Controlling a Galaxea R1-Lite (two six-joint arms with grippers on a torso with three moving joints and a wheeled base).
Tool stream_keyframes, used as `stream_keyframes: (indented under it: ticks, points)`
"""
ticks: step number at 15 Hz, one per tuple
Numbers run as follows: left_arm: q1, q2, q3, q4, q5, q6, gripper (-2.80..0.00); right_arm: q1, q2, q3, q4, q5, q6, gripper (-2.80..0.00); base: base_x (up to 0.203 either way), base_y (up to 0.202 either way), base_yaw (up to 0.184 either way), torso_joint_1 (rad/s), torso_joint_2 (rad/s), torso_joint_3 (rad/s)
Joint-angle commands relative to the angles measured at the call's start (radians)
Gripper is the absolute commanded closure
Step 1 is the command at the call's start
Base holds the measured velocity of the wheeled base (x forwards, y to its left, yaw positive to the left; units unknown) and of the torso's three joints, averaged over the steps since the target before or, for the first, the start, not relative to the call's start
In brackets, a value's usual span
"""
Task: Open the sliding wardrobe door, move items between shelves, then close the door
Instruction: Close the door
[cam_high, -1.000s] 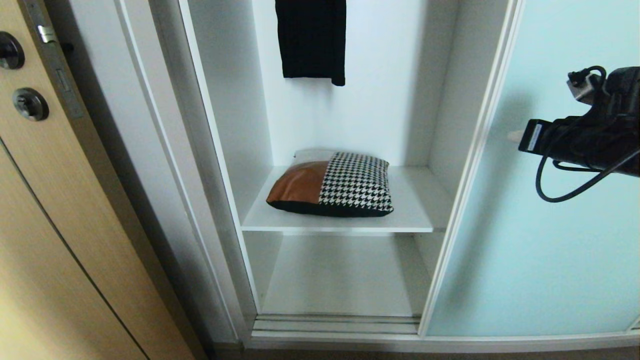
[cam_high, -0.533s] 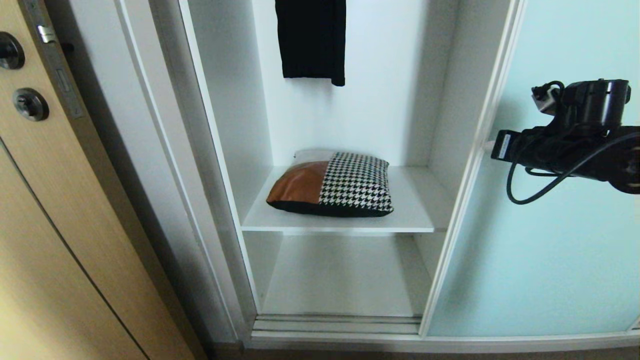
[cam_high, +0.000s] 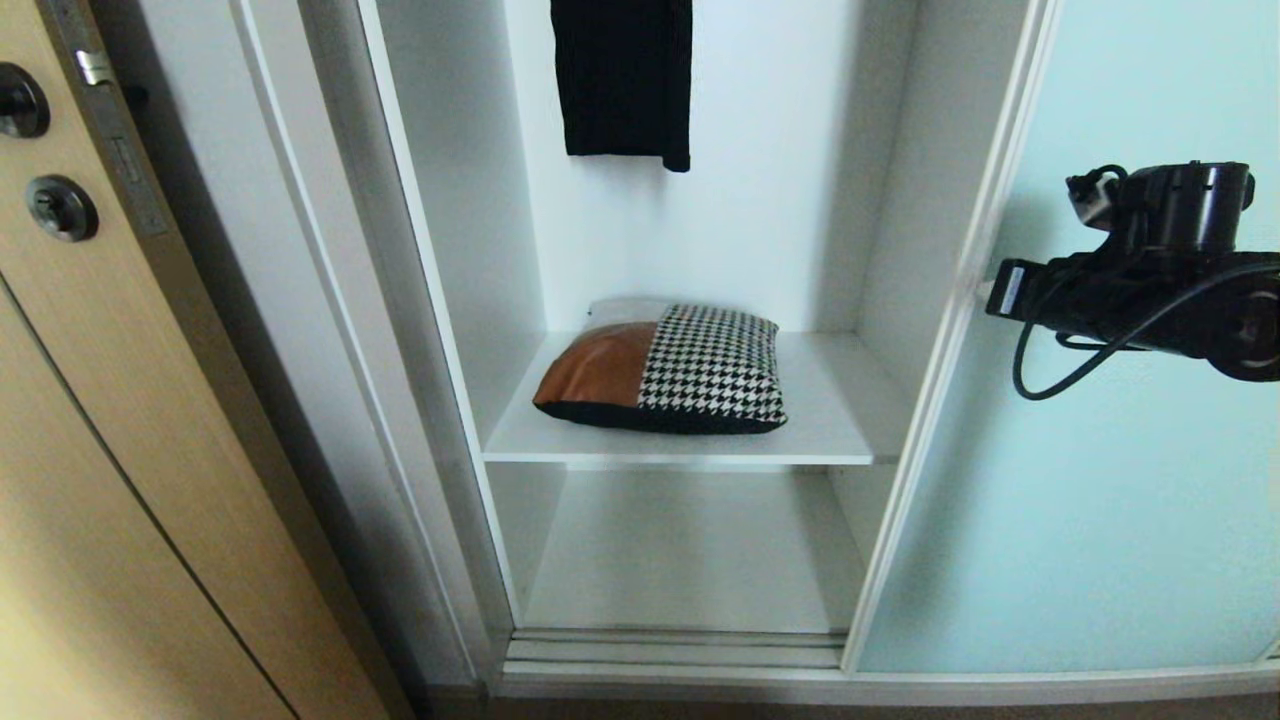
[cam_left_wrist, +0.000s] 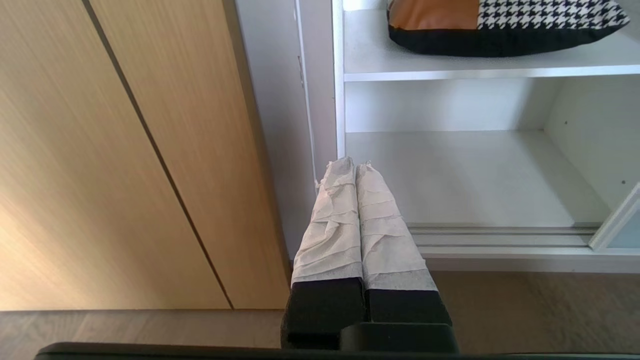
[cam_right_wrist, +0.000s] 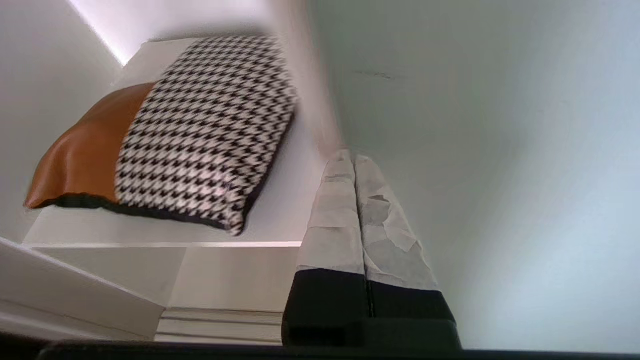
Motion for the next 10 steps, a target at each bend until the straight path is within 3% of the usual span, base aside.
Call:
stream_keyframes:
  ticks: [1, 10]
  points:
    - [0.0, 0.002, 0.0, 0.0, 0.0, 0.0, 0.0, -0.023, -0.002, -0.003, -0.003, 0.002, 0.0, 0.0, 0.0, 0.0, 0.0, 0.0, 0.0, 0.0]
    - [0.0, 0.002, 0.0, 0.0, 0.0, 0.0, 0.0, -0.051, 0.074, -0.039, -0.004, -0.001, 0.004, 0.0, 0.0, 0.0, 0.0, 0.0, 0.0, 0.0]
